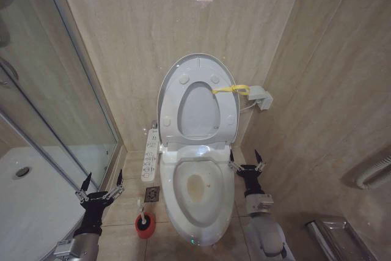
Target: Open the toilet lid, clean the toilet bowl with a toilet brush, close the toilet lid, and flush.
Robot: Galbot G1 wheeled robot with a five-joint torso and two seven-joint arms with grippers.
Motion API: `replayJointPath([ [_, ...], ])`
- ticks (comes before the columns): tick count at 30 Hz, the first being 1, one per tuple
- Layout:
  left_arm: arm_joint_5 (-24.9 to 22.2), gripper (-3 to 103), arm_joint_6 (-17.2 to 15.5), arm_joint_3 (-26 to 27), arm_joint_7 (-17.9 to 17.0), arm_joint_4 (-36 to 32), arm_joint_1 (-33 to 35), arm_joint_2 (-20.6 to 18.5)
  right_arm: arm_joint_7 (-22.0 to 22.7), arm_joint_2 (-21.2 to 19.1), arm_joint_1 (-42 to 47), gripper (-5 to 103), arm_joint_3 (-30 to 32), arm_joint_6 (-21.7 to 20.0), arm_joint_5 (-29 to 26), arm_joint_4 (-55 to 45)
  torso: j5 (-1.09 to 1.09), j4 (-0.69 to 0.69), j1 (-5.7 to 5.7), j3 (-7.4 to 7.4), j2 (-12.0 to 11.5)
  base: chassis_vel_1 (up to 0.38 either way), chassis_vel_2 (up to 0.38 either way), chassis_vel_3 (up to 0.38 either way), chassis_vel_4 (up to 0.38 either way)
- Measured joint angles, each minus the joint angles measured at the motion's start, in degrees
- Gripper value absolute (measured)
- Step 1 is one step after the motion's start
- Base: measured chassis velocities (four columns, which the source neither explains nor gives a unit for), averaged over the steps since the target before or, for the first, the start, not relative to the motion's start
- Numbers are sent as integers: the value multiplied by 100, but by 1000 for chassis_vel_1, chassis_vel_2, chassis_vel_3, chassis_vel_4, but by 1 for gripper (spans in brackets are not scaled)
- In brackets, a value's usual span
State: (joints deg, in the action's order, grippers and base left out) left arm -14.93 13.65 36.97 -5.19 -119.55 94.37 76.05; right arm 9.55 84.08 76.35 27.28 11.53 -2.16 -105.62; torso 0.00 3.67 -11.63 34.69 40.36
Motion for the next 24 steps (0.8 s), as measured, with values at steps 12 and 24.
replayJointPath([
  [12,100,100,35,-47,43,66,-38,-9,0,0,0,100,0,0,0,0,0,0,0,0,0,0,0,0,0],
  [24,102,100,39,-50,45,66,-36,-9,0,0,0,100,0,0,0,0,0,0,0,0,0,0,0,0,0],
])
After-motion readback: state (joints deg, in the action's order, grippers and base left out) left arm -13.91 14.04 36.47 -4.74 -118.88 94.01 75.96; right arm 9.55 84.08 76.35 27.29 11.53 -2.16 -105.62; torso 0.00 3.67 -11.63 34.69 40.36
